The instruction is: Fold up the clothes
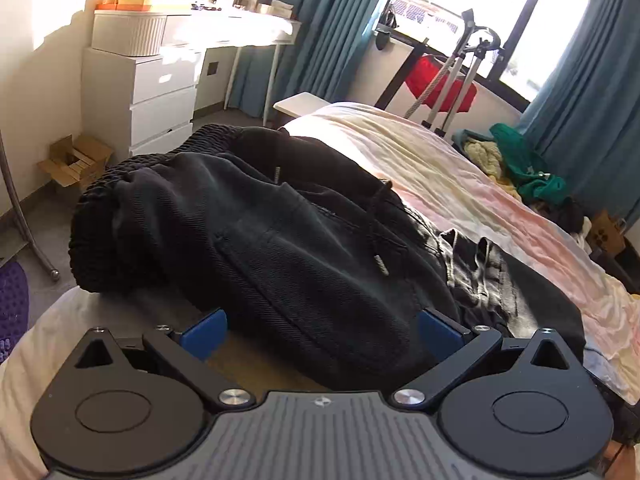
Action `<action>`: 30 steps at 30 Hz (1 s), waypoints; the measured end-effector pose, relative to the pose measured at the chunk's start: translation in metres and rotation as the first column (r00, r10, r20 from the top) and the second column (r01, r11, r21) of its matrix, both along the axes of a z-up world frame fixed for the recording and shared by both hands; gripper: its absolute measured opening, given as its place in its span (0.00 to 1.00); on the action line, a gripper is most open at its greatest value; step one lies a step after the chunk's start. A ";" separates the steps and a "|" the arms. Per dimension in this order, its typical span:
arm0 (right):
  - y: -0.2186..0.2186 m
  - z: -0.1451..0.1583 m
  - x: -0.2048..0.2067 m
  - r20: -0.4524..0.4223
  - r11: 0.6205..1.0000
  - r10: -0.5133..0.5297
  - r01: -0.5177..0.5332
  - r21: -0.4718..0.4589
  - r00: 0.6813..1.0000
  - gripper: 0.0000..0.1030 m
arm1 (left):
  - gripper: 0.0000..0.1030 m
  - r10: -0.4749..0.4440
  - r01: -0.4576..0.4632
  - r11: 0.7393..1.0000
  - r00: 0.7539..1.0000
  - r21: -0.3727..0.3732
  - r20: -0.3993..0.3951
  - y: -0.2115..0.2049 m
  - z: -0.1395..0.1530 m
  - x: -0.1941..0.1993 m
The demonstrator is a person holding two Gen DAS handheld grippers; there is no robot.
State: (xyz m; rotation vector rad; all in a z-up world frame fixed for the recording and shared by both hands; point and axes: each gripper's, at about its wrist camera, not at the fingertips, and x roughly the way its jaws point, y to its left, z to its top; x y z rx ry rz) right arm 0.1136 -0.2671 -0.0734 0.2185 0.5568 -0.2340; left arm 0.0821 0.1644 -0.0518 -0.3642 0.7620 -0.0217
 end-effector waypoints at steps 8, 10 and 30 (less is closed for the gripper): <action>-0.006 0.005 0.001 -0.009 0.998 -0.012 0.013 0.056 1.000 0.82 | 0.99 0.192 -0.219 0.902 0.975 -0.371 -0.109 0.073 -0.045 0.040; -0.005 0.007 0.000 -0.004 0.998 -0.014 0.014 0.053 1.000 0.82 | 0.99 0.244 -0.275 0.858 0.961 -0.435 -0.126 0.087 -0.056 0.046; 0.028 0.017 0.000 0.077 0.992 0.123 -0.121 -0.024 0.989 0.81 | 0.57 0.430 -0.415 0.764 0.898 -0.495 -0.089 0.123 -0.079 0.054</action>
